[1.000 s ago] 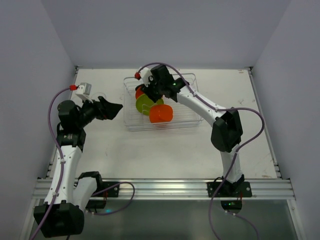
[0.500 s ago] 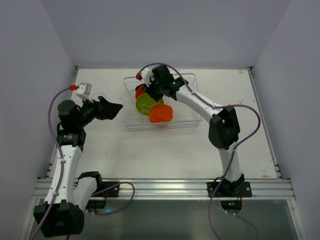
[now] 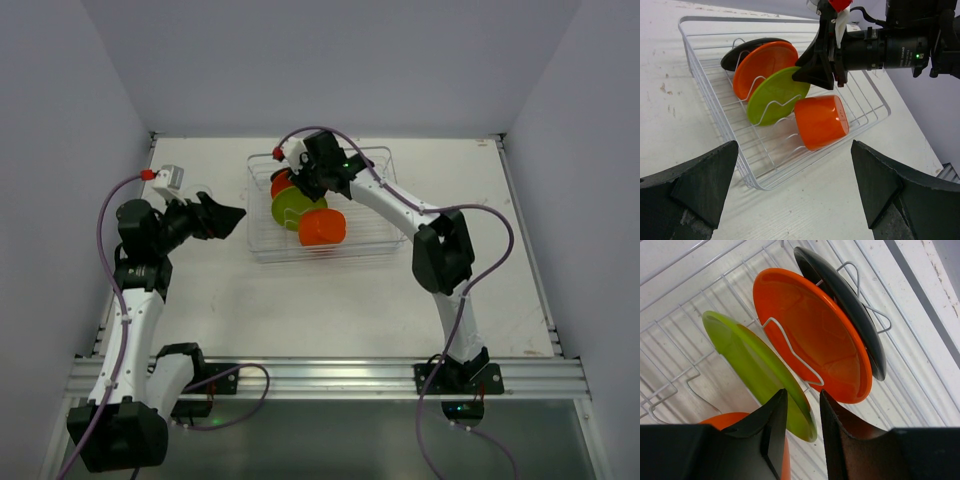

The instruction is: Unload the mixed dishes from the dish rack

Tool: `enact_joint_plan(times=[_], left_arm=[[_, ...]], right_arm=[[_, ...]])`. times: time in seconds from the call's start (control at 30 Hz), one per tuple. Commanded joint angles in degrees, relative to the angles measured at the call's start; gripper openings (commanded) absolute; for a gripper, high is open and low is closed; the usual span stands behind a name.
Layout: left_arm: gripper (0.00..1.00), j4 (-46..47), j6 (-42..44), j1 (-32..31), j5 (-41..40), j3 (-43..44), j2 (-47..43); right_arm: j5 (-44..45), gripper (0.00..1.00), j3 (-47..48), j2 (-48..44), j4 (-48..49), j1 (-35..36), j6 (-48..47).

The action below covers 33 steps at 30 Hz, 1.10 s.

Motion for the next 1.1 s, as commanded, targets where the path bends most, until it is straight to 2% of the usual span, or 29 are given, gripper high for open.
enact_joint_plan(times=[0.0, 0.33, 0.5, 1.07], left_arm=[[1.00, 1.3, 1.0, -0.4, 0.7, 0.0, 0.1], [1.00, 1.2, 1.1, -0.4, 0.7, -0.1, 0.0], [1.00, 1.3, 1.1, -0.4, 0.8, -0.1, 0.4], [1.00, 1.2, 1.0, -0.3, 1.0, -0.1, 0.7]], right_arm=[[-1.4, 0.34, 2.5, -0.1, 0.9, -0.5, -1.3], [-1.6, 0.20, 2.6, 1.3, 2.0, -0.7, -1.2], [-1.7, 0.00, 2.5, 1.3, 2.4, -1.1, -0.7], [0.7, 0.00, -1.7, -6.3, 6.4, -1.6, -0.9]])
